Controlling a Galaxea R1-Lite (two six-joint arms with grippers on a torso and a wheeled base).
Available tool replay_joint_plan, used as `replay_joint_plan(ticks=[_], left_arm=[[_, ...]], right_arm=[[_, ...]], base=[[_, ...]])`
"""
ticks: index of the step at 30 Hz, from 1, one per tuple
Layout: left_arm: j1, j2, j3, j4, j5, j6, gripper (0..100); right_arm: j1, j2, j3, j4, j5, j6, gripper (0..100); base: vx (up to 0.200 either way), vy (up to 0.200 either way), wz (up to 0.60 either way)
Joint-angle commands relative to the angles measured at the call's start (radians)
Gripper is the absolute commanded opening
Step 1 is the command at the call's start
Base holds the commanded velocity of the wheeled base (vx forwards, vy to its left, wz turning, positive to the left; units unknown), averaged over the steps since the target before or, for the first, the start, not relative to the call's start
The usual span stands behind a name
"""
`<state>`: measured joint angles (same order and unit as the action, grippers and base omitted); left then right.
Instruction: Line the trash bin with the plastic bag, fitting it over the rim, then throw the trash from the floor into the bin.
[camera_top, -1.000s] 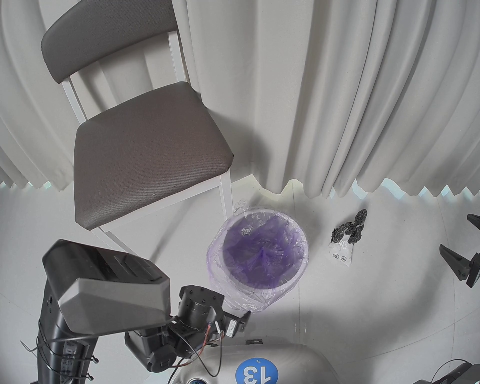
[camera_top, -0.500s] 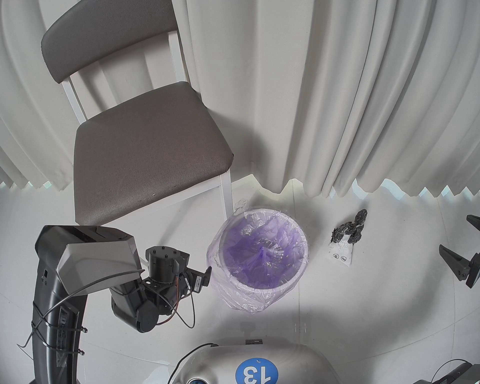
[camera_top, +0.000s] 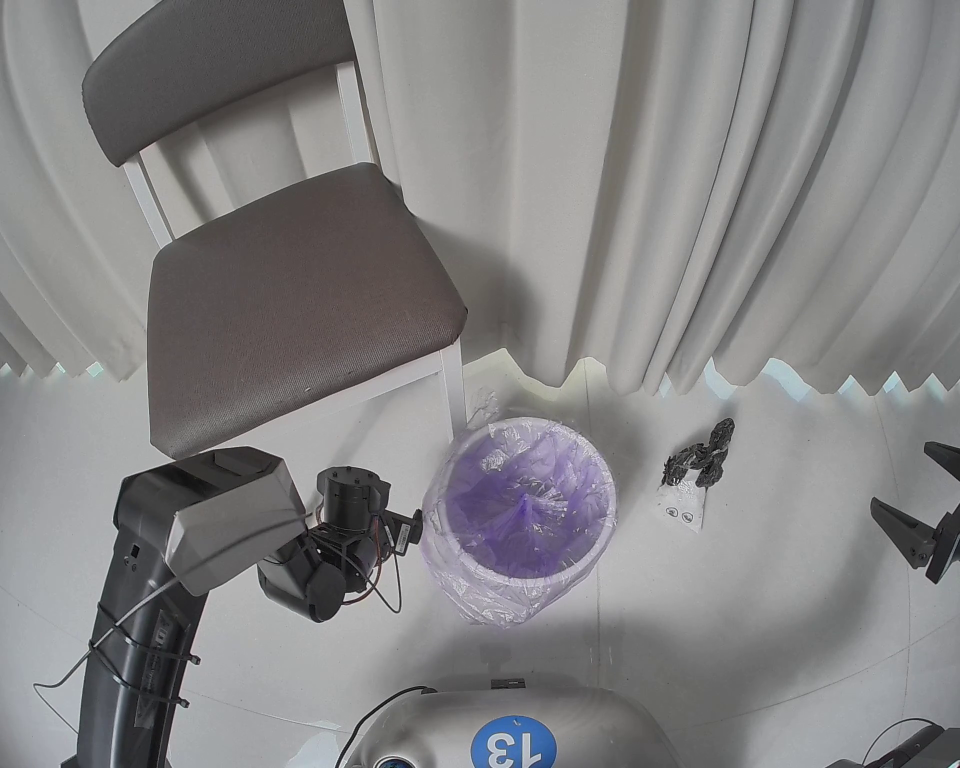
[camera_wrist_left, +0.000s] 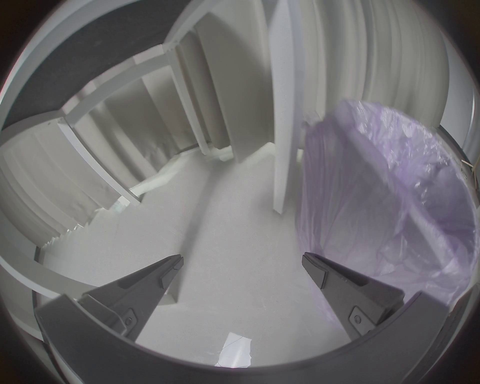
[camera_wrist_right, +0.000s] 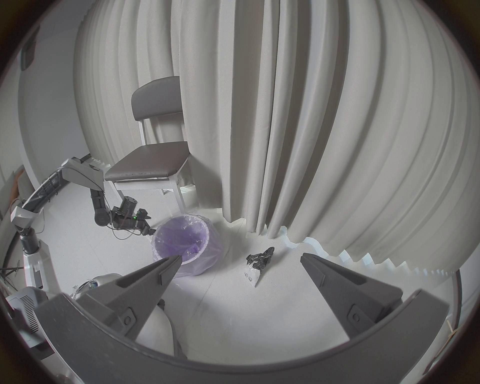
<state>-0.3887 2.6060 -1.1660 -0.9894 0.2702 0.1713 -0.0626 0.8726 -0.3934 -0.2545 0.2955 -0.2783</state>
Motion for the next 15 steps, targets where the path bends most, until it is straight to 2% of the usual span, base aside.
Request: replay_joint_plan(ticks=[1, 3, 8, 15], left_arm=[[-0.029, 0.052, -0.089, 0.066, -0.002, -0.055, 100], [-0.038, 0.040, -0.100, 0.095, -0.002, -0.084, 100], [-0.022, 0.019, -0.073, 0.084, 0.014, -0.090, 100], [0.008, -0.060, 0.069, 0.060, 0.030, -0.101, 100]], right_arm=[[0.000, -0.001, 0.007, 0.000, 0.004, 0.002, 100], [0.000, 0.002, 0.007, -0.005, 0.005, 0.010, 100], [0.003, 0.002, 0.015, -0.022, 0.007, 0.031, 100], [0.001, 0.046, 0.013, -0.020, 0.007, 0.031, 100]], base=[[0.000, 0.000, 0.00], [0.000, 0.000, 0.00], [0.000, 0.000, 0.00], [0.000, 0.000, 0.00]])
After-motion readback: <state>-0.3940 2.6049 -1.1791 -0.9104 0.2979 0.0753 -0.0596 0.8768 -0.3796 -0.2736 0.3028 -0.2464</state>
